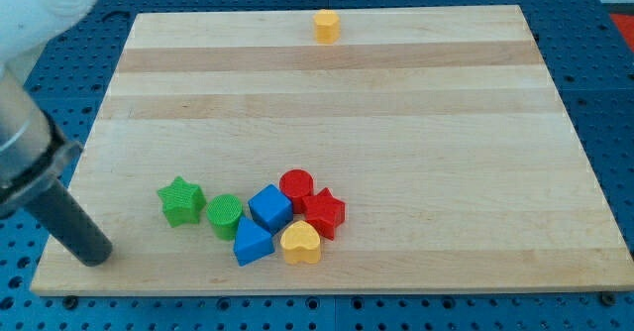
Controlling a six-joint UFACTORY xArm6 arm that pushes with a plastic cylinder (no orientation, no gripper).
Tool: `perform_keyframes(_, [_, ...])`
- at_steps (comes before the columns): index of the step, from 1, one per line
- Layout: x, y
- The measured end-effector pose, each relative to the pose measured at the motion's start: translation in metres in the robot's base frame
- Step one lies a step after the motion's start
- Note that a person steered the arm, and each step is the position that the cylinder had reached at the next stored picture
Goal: Push the green star towards the center
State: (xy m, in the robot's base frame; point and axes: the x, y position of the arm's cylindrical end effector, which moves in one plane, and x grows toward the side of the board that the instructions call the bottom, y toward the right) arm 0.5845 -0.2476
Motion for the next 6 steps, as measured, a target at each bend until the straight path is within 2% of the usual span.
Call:
perform_keyframes(1, [-0.029, 0.047])
perform_keyframes(3, [-0.083, 0.185])
perform_keyframes(4, [-0.106, 0.212])
perform_keyframes(5, [-0.101, 0.203])
perform_keyframes(6, [-0.096, 0.167])
